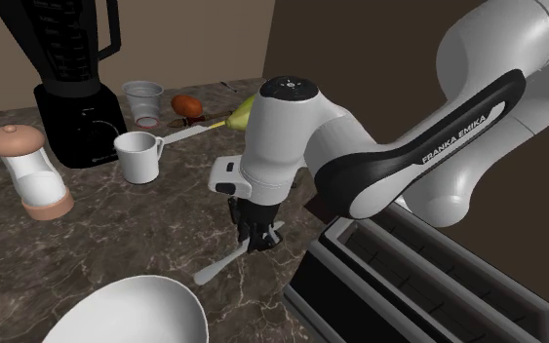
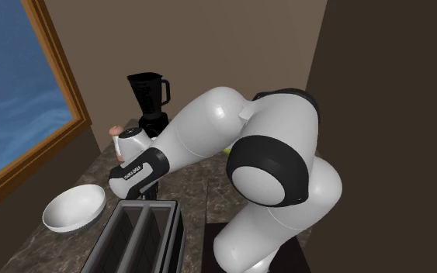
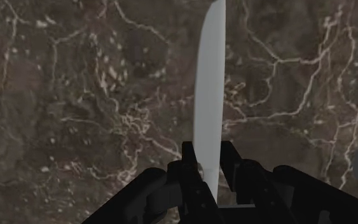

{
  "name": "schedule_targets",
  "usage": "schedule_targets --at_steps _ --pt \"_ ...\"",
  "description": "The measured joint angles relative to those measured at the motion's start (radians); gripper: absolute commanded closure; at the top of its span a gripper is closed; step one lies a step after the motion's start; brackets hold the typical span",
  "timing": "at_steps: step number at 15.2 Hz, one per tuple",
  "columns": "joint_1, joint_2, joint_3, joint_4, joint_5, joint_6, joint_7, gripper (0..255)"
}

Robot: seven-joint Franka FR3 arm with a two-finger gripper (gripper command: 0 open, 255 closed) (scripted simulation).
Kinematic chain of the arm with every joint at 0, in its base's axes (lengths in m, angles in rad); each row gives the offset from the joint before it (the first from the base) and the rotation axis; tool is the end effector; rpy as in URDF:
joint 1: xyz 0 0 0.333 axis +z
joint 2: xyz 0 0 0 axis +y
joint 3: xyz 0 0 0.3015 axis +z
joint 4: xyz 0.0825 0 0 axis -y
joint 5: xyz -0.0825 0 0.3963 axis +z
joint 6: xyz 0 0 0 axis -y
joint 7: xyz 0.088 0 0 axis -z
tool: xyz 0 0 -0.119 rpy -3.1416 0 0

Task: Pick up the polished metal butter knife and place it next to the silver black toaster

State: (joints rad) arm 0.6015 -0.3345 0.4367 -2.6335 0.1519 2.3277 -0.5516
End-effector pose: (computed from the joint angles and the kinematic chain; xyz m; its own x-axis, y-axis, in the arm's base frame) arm 0.2203 0.3586 0.3138 0.1065 0.9943 -0.0080 0.9939 -0.1062 0.0284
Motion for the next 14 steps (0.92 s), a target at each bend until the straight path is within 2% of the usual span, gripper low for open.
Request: schedule_targets --at_steps 6,10,14 --pt "0.0 0.0 0.0 0.0 0.0 0.0 0.0 0" --pt "0.01 -0.068 -0.019 0.047 0.012 -0.112 -0.011 0" --pt "0.011 -0.088 -0.026 0.065 0.013 -0.15 -0.016 0"
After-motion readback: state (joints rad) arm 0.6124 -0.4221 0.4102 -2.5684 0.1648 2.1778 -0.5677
